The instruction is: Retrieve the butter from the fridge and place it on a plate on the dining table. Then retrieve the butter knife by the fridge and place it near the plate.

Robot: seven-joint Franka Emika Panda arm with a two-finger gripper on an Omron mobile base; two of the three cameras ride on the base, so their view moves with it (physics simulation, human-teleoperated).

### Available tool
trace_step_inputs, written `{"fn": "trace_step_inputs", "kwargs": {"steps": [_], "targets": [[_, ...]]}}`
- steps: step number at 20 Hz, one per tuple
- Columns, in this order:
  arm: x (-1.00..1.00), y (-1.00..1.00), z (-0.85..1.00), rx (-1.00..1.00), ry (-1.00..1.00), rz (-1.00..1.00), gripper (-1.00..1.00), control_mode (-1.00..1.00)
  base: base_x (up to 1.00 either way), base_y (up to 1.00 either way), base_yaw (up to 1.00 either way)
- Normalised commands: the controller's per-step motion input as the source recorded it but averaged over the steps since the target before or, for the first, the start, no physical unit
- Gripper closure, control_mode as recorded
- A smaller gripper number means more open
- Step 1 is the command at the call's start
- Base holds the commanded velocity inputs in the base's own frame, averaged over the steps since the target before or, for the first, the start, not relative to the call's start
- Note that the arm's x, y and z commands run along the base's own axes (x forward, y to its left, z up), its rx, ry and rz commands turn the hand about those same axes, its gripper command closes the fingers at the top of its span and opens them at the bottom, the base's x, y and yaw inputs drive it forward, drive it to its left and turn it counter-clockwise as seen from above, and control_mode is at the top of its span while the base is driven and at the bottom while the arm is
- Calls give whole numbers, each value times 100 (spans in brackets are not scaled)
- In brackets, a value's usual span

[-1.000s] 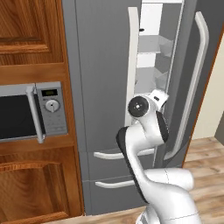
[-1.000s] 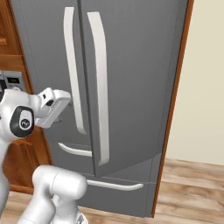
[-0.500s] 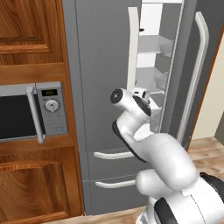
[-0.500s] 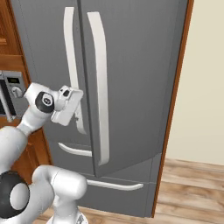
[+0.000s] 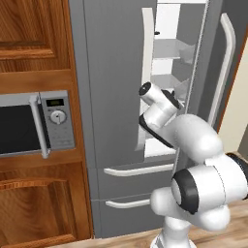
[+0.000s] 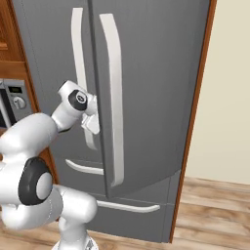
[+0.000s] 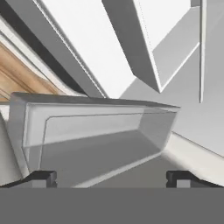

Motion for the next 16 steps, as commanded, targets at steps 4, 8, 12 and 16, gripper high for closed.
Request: {"fn": "trace_step_inputs", "kwargs": {"steps": [4, 8, 12, 16], "targets": [[-77, -100, 0, 0, 0, -6, -100, -100, 0, 0, 0], [-62, -100, 0, 0, 0, -8, -100, -100, 0, 0, 0], [-14, -100, 0, 0, 0, -8, -100, -100, 0, 0, 0], [-6, -100, 0, 0, 1, -8, -100, -100, 0, 0, 0]]}}
